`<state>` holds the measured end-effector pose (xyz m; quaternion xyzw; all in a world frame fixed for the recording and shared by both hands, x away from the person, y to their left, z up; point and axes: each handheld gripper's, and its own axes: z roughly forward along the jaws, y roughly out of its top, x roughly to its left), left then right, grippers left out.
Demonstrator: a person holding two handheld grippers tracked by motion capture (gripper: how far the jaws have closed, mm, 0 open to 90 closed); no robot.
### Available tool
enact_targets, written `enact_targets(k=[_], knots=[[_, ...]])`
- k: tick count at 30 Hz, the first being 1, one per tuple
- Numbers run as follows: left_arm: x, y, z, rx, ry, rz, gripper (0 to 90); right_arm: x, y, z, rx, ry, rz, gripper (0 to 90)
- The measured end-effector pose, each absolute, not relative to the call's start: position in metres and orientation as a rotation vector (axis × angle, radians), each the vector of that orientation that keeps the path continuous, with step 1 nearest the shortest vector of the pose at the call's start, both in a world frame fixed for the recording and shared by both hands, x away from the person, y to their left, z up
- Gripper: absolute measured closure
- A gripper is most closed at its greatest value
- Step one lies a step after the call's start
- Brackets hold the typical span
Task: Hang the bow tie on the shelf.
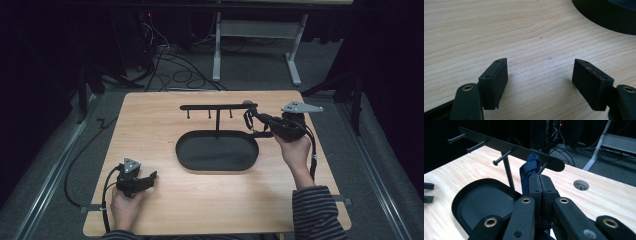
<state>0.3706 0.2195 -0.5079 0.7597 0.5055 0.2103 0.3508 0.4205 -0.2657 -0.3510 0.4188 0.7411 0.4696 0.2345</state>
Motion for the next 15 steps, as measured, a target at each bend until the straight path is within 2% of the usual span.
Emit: enact_targets(k=[15], knots=[[0.371, 0.220, -0.508, 1.964, 1.309, 0.546, 29.3, 0.435, -0.269, -0.361, 1.232, 2.012, 1.252, 90.0]])
